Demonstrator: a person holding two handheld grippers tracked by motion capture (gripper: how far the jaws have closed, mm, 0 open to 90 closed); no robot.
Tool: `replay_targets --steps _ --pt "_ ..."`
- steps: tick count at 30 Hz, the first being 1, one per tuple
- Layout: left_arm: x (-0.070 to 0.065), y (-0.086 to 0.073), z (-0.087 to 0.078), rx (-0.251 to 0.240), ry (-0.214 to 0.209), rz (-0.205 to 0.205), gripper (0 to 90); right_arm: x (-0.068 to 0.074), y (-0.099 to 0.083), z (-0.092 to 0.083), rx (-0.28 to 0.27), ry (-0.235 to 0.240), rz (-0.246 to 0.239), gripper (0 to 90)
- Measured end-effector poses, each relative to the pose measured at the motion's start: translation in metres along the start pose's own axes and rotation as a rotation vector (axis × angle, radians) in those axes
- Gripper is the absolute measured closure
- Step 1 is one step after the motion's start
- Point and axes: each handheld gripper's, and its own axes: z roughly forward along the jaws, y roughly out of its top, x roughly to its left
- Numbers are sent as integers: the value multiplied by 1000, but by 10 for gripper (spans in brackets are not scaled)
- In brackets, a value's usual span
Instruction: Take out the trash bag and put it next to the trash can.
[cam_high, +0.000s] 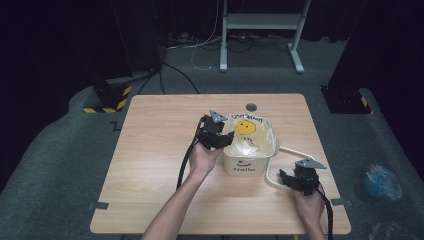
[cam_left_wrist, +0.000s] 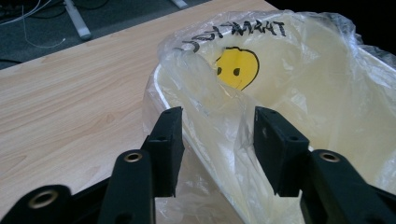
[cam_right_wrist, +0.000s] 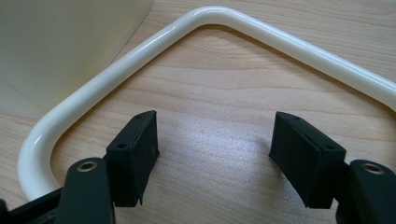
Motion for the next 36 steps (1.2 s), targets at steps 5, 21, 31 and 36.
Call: replay_targets --steps 5,21,31,36 --pt "0 0 2 12 26 3 615 0 0 0 -2 0 1 317" --pt "4 1 -4 -9 48 -9 892 0 0 0 -2 0 1 317" --pt "5 5 -8 -38 2 -25 898 0 0 0 -1 1 1 315" --pt "5 9 -13 -61 -12 -13 898 0 0 0 -1 2 1 312"
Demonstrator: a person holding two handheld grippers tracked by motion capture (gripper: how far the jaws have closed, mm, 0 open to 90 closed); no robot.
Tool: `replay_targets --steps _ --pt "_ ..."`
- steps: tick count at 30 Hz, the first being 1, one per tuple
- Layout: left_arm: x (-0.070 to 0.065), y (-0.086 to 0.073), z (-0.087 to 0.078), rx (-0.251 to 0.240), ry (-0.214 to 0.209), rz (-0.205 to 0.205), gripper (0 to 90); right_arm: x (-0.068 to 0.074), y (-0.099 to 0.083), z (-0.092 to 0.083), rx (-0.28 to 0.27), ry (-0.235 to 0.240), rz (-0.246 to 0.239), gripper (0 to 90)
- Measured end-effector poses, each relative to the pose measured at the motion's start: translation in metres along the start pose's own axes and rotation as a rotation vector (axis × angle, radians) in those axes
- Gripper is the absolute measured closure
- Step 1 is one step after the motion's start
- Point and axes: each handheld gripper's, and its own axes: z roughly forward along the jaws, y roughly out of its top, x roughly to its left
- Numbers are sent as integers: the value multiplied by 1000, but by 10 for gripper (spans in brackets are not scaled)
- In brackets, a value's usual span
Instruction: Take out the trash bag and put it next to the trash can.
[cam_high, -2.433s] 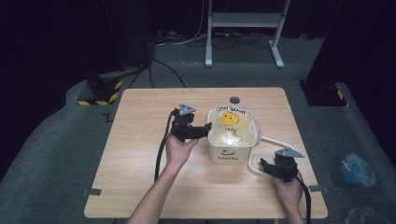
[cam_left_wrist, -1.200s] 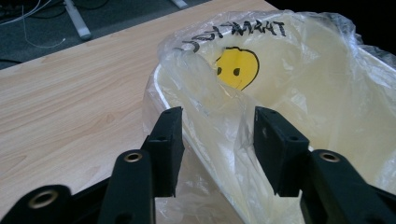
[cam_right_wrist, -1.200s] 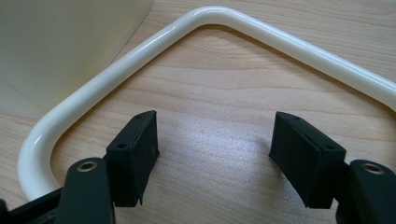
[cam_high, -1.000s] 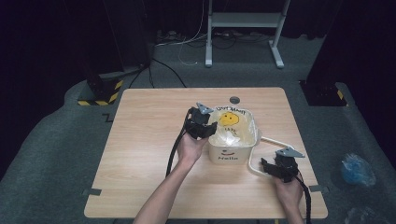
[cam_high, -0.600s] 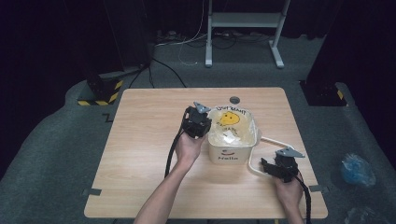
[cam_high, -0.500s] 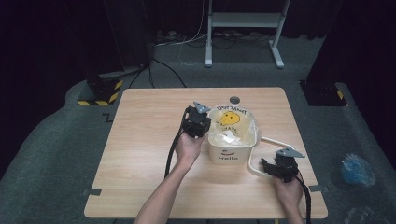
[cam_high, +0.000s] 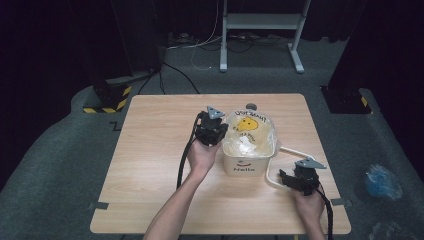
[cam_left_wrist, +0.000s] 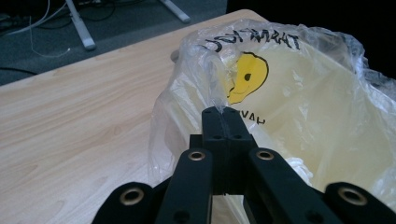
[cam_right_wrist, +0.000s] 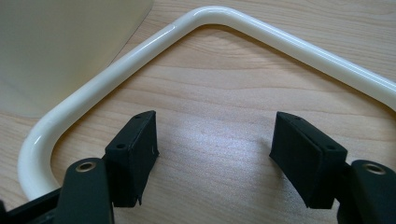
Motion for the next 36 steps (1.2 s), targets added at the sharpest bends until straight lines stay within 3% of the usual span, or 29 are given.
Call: replay_targets --steps 4,12,20,23,31,36 --pt "0 4 -3 -15 -11 3 898 0 0 0 1 -1 0 311" --pt "5 11 -11 -46 -36 -31 899 0 0 0 0 0 -1 310" --pt "5 20 -19 -80 -59 -33 899 0 0 0 1 0 -4 310" --pt "4 24 -21 -82 -46 -18 900 0 0 0 1 0 -4 310" --pt "6 37 -30 -102 -59 -18 900 0 0 0 1 0 -3 310" --pt "10 41 -37 -118 -76 -36 900 0 0 0 2 -1 -3 310"
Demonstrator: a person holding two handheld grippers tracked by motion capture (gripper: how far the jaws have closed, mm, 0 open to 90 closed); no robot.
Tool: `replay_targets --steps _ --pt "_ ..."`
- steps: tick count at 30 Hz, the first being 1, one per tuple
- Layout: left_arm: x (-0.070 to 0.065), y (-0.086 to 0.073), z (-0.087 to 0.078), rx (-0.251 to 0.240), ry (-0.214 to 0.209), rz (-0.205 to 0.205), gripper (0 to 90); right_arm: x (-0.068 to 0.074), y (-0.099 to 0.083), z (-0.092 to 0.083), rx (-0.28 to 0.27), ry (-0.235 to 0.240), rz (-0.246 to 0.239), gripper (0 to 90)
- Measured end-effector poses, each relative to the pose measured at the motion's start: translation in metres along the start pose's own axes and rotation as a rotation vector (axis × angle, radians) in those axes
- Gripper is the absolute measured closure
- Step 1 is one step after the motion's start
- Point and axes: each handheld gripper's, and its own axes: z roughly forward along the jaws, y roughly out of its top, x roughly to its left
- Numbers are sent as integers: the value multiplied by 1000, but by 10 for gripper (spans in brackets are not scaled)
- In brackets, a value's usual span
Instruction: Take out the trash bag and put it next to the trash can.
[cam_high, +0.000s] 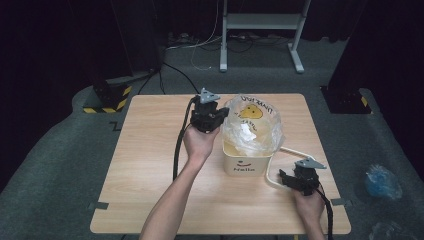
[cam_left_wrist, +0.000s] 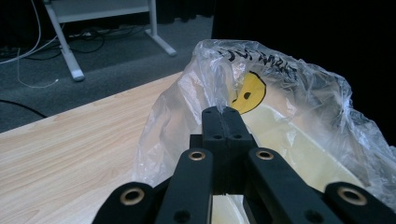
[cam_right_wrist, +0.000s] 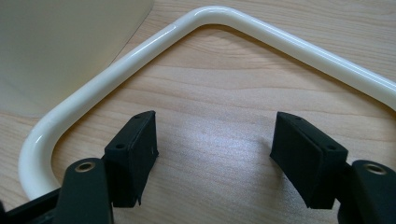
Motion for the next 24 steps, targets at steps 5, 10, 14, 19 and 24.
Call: replay_targets --steps 5,10,14,19,24 --pt "3 8 -9 -23 -6 -17 900 0 0 0 0 0 0 310" --pt "2 14 -16 -44 -15 -15 900 0 0 0 -1 5 -3 318" --pt "3 16 -18 -48 -8 -7 900 1 0 0 -3 15 -15 327" --pt "6 18 -25 -65 0 -11 900 1 0 0 -3 15 -14 326" --pt "10 21 -33 -83 7 -18 900 1 0 0 -4 15 -16 326"
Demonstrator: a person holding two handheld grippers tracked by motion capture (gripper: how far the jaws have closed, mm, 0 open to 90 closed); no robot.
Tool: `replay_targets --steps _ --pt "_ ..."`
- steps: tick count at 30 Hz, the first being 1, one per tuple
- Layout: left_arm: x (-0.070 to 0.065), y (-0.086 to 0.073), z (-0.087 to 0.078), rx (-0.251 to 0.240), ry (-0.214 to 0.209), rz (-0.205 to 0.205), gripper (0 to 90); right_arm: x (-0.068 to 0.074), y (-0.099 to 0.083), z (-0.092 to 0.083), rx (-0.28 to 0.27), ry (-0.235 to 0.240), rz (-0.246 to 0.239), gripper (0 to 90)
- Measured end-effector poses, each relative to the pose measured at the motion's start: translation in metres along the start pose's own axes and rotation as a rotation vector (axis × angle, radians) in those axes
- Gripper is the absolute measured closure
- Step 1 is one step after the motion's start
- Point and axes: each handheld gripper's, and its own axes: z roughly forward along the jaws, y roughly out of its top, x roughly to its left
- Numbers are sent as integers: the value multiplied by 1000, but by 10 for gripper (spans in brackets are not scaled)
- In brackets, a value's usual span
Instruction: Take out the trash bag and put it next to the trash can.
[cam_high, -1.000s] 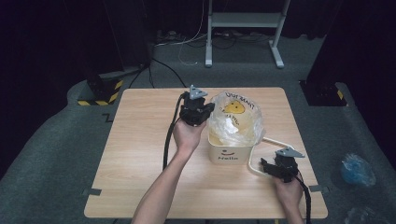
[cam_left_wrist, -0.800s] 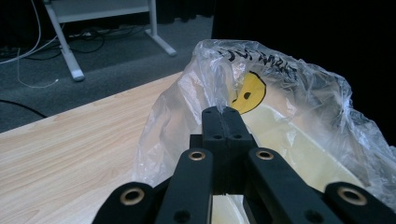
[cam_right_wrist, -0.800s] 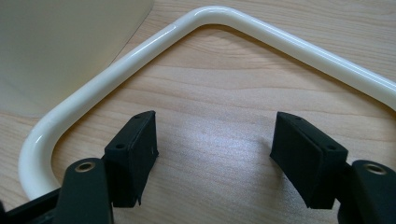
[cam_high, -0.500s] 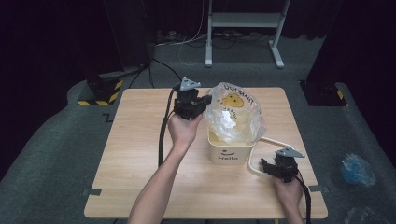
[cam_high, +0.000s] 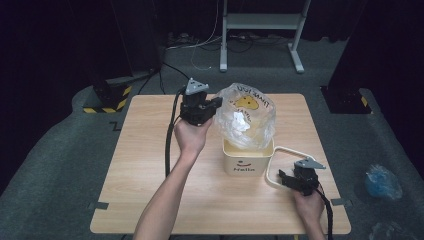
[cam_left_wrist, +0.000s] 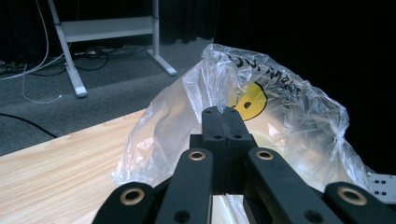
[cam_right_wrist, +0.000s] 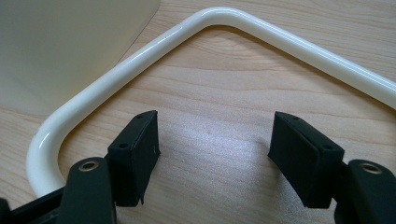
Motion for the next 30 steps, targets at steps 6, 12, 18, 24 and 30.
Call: replay_targets --steps 6,12,18,24,30 --pt "3 3 -9 -25 6 -14 900 0 0 0 -1 4 -3 336" --pt "7 5 -18 -42 12 -27 900 0 0 0 0 4 -2 336" --pt "12 8 -27 -58 21 -37 900 0 0 0 0 4 -2 336" --pt "20 6 -34 -67 36 -57 900 0 0 0 0 5 -2 336" --pt "28 3 -42 -77 49 -75 900 0 0 0 0 5 -1 336"
